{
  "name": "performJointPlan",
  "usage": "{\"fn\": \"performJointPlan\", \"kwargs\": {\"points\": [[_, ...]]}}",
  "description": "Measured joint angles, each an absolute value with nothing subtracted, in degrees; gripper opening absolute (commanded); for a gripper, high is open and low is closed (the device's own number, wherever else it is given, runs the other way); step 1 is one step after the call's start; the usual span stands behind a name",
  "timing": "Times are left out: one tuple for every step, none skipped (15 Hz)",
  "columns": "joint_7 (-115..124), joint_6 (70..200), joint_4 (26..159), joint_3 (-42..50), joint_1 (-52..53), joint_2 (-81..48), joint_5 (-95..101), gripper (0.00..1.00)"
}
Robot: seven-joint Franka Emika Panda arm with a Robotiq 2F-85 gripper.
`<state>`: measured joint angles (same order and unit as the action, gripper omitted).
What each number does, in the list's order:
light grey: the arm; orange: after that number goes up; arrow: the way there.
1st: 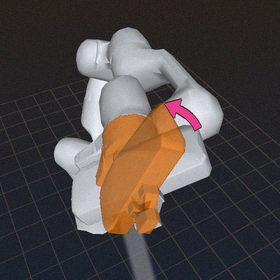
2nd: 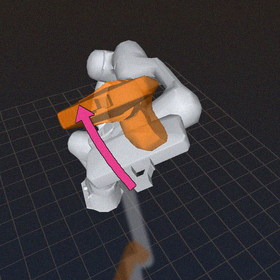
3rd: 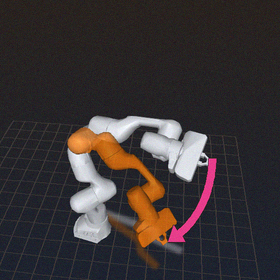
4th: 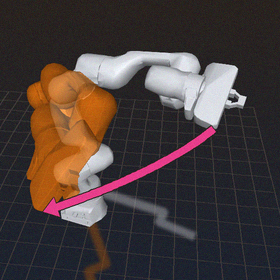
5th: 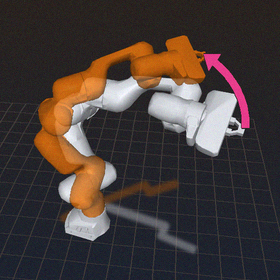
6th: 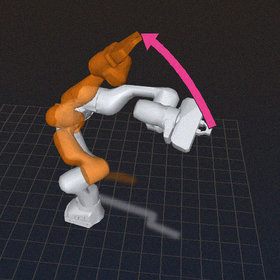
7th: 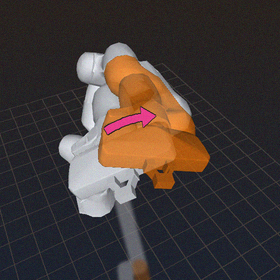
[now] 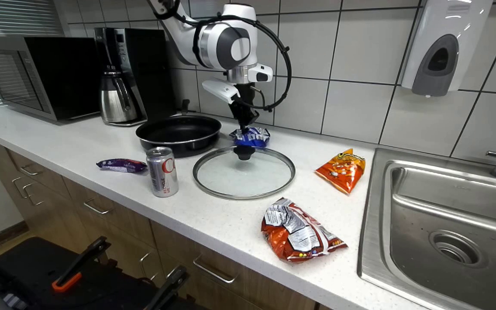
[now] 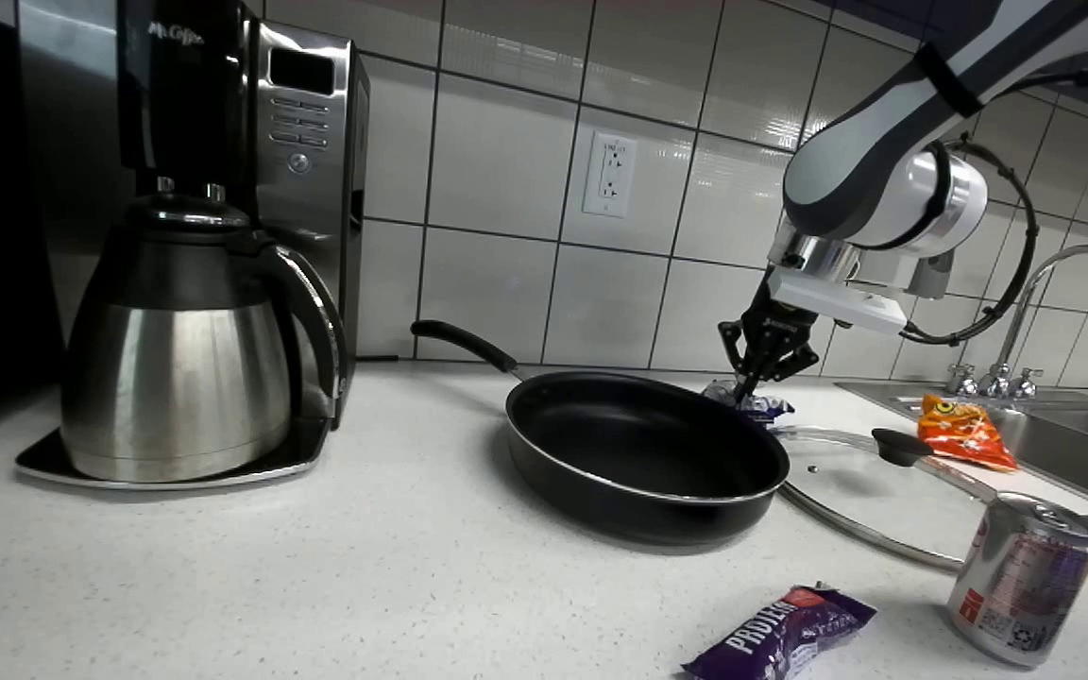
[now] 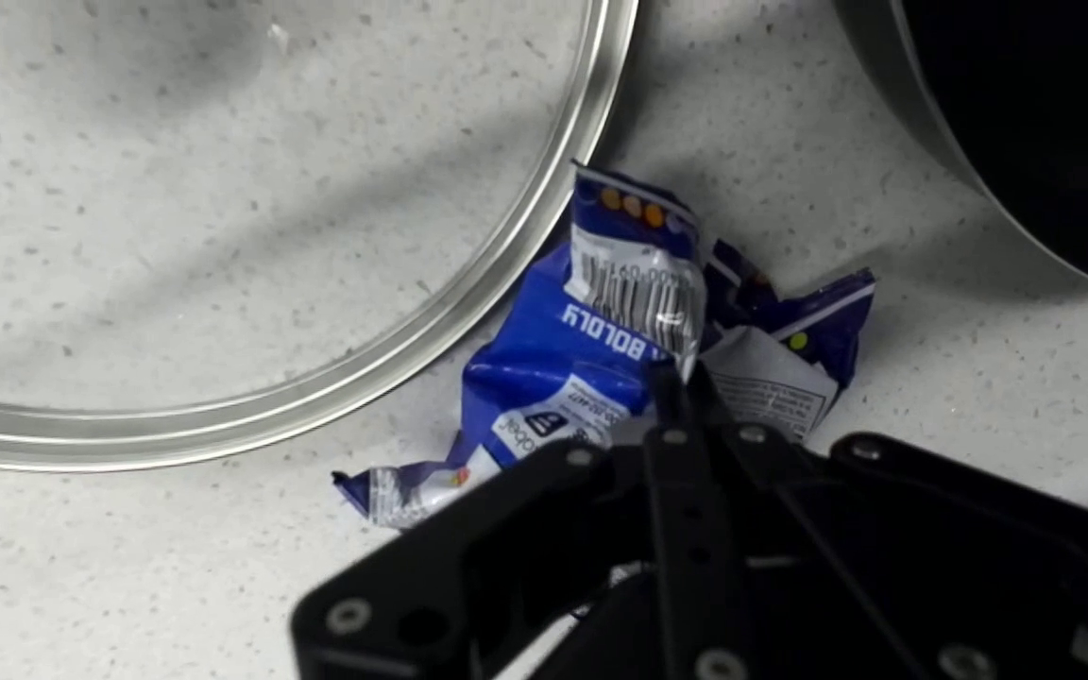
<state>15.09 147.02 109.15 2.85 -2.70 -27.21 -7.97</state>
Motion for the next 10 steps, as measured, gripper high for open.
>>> {"fn": "performJointPlan", "kwargs": {"points": [[15.1, 146.9, 109.1, 2.9, -2.7, -27.2, -8.0, 0.0], [14.9, 146.8, 109.0, 2.8, -2.7, -27.1, -8.0, 0.0], [14.6, 146.6, 108.9, 2.7, -2.7, -26.9, -8.0, 0.0], [14.2, 146.4, 108.8, 2.6, -2.7, -26.6, -8.0, 0.0], [13.7, 146.0, 108.8, 2.4, -2.7, -26.0, -8.0, 0.0], [13.1, 145.6, 108.7, 2.2, -2.7, -25.4, -8.0, 0.0], [12.6, 145.1, 108.7, 2.1, -2.7, -24.7, -8.0, 0.0], [12.1, 144.7, 108.7, 2.0, -2.7, -24.0, -8.0, 0.0], [11.7, 144.2, 108.6, 1.8, -2.6, -23.3, -8.0, 0.0], [11.1, 143.7, 108.6, 1.8, -2.6, -22.6, -8.0, 0.0]]}}
